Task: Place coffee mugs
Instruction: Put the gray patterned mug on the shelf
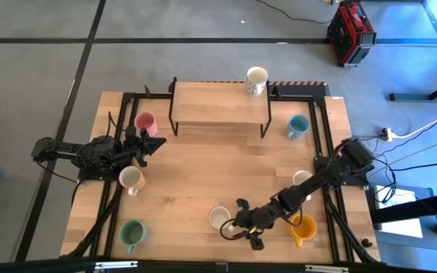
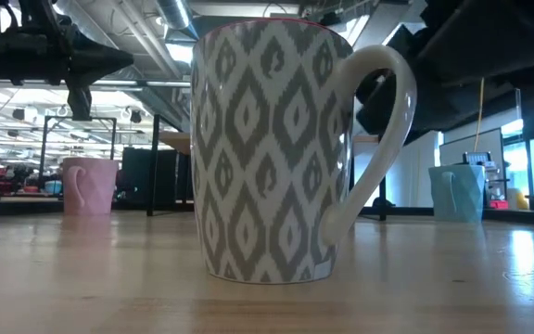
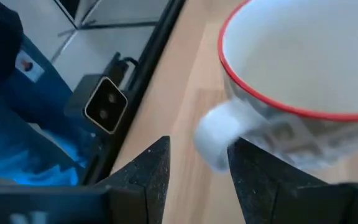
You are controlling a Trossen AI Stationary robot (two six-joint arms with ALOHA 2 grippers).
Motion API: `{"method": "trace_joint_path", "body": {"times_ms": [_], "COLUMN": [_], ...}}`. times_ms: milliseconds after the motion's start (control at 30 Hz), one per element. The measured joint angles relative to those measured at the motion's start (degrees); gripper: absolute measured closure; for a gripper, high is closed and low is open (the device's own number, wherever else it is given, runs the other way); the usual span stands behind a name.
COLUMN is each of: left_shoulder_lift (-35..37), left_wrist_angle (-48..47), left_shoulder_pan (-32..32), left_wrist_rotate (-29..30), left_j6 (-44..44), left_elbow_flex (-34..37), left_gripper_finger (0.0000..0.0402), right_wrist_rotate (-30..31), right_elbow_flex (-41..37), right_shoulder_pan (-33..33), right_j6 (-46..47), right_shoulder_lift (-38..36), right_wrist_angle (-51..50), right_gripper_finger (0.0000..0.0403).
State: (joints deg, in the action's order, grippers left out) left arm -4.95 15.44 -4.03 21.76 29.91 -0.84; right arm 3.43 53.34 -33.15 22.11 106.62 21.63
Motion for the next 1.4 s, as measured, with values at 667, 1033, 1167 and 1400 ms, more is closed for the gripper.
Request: {"method": "trace_joint_path", "body": {"times_ms": [667,1033,1167,1400], "left_shoulder_lift": [0.00,0.00,0.02,0.00], "left_wrist_angle": [-0.02,0.00,-0.02,-0.02], "left_shoulder_pan": [0.00,0.00,0.00,0.00], "left_wrist_rotate": [0.24,0.27,0.26,0.24], "left_j6": [-0.46,-0.50,-0.50,-0.50], "left_elbow_flex": [0.00,0.00,0.00,0.00], "left_gripper_finger": [0.0401,0.0401,0.0401,0.0401], "right_wrist_rotate": [3.04,2.95,2.42,1.30], "right_elbow_flex": [0.68,4.69,4.74,4.74], "right_shoulder_pan": [0.07,2.80,5.75,12.86], "right_j6": [-8.18,-8.94,-12.19,-18.34], "right_shoulder_lift": [6.41,0.71,-5.01,-14.59], "right_wrist_angle": [13.84,1.89,-3.10,-9.61], "right_gripper_finger": [0.0390,0.0396,0.0397,0.0398]}}
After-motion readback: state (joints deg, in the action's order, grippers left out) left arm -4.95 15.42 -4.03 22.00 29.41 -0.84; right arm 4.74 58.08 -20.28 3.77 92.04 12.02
